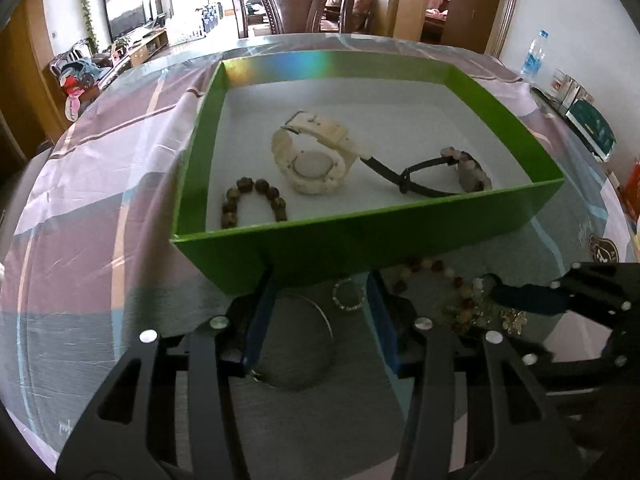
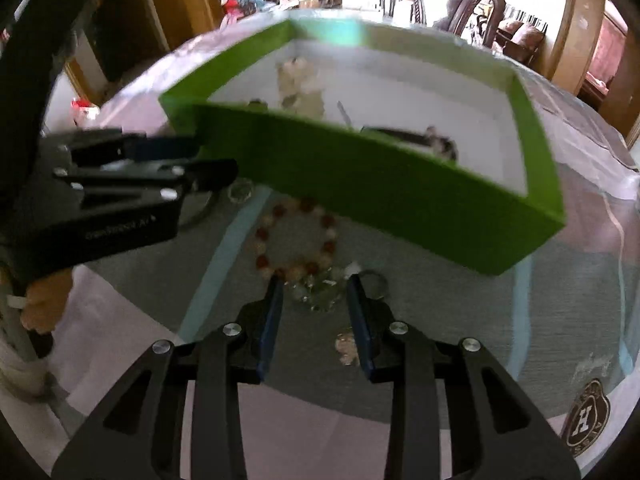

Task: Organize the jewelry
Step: 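Drop both bracelets into the green box and open both tools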

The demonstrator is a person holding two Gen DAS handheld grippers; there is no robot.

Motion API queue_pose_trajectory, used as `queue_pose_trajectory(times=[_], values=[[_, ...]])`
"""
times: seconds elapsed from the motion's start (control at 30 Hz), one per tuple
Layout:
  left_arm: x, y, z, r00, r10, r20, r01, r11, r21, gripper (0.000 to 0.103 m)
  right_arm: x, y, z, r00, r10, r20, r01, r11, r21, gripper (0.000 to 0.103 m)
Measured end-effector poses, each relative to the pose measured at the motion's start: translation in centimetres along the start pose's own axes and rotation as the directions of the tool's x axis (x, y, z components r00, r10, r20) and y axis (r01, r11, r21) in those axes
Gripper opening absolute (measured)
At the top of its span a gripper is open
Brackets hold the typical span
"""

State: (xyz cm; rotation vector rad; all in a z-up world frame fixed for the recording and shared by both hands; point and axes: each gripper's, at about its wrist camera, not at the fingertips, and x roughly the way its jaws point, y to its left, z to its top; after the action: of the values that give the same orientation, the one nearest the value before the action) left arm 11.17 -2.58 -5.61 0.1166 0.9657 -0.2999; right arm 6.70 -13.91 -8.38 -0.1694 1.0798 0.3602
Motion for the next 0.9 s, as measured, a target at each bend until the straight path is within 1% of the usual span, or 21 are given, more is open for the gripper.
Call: queue_pose_trajectory(times=[0.07, 0.2, 0.4, 0.47, 0.57, 0.67, 0.7, 0.73, 0.77, 0.83, 0.87, 0.9], values=[[0.1, -0.4, -0.2, 1.0, -0.003, 0.0, 0.003, 1.0, 0.015, 0.048, 0.0, -0.2, -0.1, 1.0, 0.009, 0.002, -0.009, 1.0, 0.01, 0.03], [-0.1, -1.5, -0.7, 1.0, -0.016, 0.018, 0.015, 0.998, 0.057, 0.048, -0.7, -2.0, -0.1, 0.999, 0.006, 0.037, -0.009, 0.997, 0.082, 0.03], [-0.8, -3.8, -1.3, 0.996, -0.072, 0.047, 0.066, 0.99, 0.126, 0.048, -1.4, -5.6, -0.3, 0.998, -0.023, 0.05, 0.013, 0.979, 0.203, 0.03], [-0.7, -4.5, -1.4, 0.995, -0.081, 0.05, 0.074, 0.987, 0.143, 0.048, -1.8, -6.2, -0.3, 0.998, -0.032, 0.056, 0.018, 0.975, 0.222, 0.03], [0.0, -5.2, -1.6, 0.996, -0.087, 0.032, 0.081, 0.985, 0.154, 0.048, -2.1, -6.3, -0.1, 0.997, -0.044, 0.062, 0.028, 0.973, 0.228, 0.03], [1.0, -5.4, -1.6, 0.997, -0.076, -0.003, 0.075, 0.985, 0.153, 0.048, -2.1, -6.1, -0.5, 0.997, -0.061, 0.057, 0.046, 0.973, 0.228, 0.03], [1.2, -5.5, -1.6, 0.998, -0.069, -0.004, 0.069, 0.986, 0.154, 0.05, -2.1, -6.1, -0.6, 0.997, -0.062, 0.055, 0.048, 0.973, 0.227, 0.03], [1.2, -5.4, -1.6, 0.998, -0.063, -0.002, 0.063, 0.986, 0.156, 0.049, -2.1, -6.2, -0.7, 0.996, -0.065, 0.054, 0.051, 0.973, 0.226, 0.03], [1.2, -5.4, -1.5, 0.998, -0.062, -0.004, 0.062, 0.985, 0.16, 0.047, -2.1, -6.2, -0.8, 0.996, -0.067, 0.053, 0.053, 0.973, 0.226, 0.03], [1.1, -5.3, -1.6, 0.999, -0.048, -0.005, 0.048, 0.986, 0.16, 0.039, -2.1, -6.3, -0.9, 0.996, -0.073, 0.051, 0.06, 0.972, 0.228, 0.03], [1.5, -5.0, -1.7, 1.0, -0.01, -0.021, 0.013, 0.988, 0.156, 0.037, -1.9, -6.3, -0.7, 0.996, -0.077, 0.049, 0.064, 0.971, 0.23, 0.03], [1.7, -4.8, -1.6, 1.0, 0.007, -0.029, -0.003, 0.989, 0.148, 0.037, -1.9, -6.4, -0.8, 0.996, -0.079, 0.046, 0.067, 0.97, 0.234, 0.03]])
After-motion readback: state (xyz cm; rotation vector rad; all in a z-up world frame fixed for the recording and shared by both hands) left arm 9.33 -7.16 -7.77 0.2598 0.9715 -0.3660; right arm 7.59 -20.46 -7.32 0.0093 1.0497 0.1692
